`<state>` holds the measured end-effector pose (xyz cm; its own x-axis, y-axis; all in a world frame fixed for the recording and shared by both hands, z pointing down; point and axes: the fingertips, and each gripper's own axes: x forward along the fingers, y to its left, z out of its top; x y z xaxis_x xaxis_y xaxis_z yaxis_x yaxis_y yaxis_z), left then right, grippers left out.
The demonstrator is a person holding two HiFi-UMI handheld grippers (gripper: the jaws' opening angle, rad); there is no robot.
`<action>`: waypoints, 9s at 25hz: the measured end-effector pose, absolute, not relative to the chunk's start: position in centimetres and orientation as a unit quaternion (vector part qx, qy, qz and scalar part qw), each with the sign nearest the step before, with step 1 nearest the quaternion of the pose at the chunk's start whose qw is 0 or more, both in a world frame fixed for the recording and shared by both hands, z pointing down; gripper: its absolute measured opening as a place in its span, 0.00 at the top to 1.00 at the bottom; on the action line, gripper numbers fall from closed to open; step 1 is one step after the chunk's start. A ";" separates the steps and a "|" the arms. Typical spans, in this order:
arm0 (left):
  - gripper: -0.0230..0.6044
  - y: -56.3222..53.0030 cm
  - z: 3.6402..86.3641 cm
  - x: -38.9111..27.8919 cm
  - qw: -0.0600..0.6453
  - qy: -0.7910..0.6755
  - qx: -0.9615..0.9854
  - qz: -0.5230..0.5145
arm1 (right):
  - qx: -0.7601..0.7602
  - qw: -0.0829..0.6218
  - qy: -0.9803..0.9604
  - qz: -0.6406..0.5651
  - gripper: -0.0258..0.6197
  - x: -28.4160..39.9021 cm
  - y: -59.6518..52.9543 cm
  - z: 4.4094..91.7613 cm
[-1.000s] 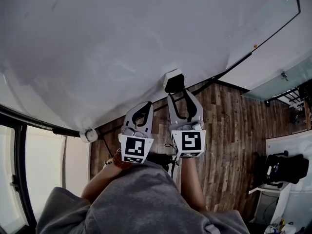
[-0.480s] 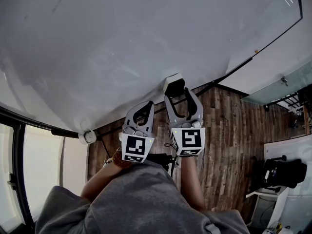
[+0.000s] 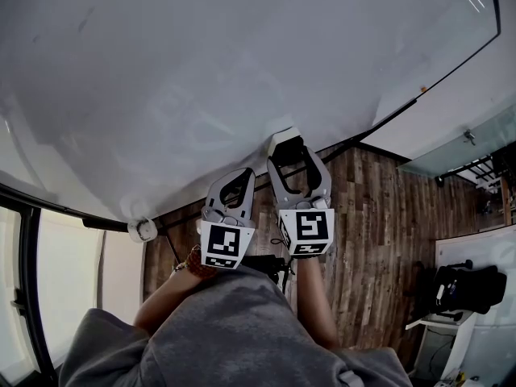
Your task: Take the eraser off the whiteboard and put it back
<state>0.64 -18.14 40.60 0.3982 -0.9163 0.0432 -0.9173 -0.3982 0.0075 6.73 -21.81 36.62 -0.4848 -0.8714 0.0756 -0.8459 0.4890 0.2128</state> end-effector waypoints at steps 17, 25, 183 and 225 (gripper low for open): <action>0.95 -19.0 40.9 0.3 0.019 -0.549 0.835 0.025 | 0.491 0.090 -0.864 -0.062 0.51 6.0 -23.5 37.2; 0.95 -18.9 41.2 0.4 0.020 -0.545 0.838 0.030 | 0.495 0.088 -0.862 -0.061 0.51 6.0 -23.9 37.3; 0.95 -9.8 43.4 2.5 0.020 -0.459 0.887 0.050 | 0.580 0.082 -0.810 -0.034 0.65 10.4 -14.3 39.0; 0.95 -10.7 43.6 2.4 0.026 -0.469 0.881 0.050 | 0.571 0.078 -0.816 -0.036 0.65 10.0 -15.3 38.5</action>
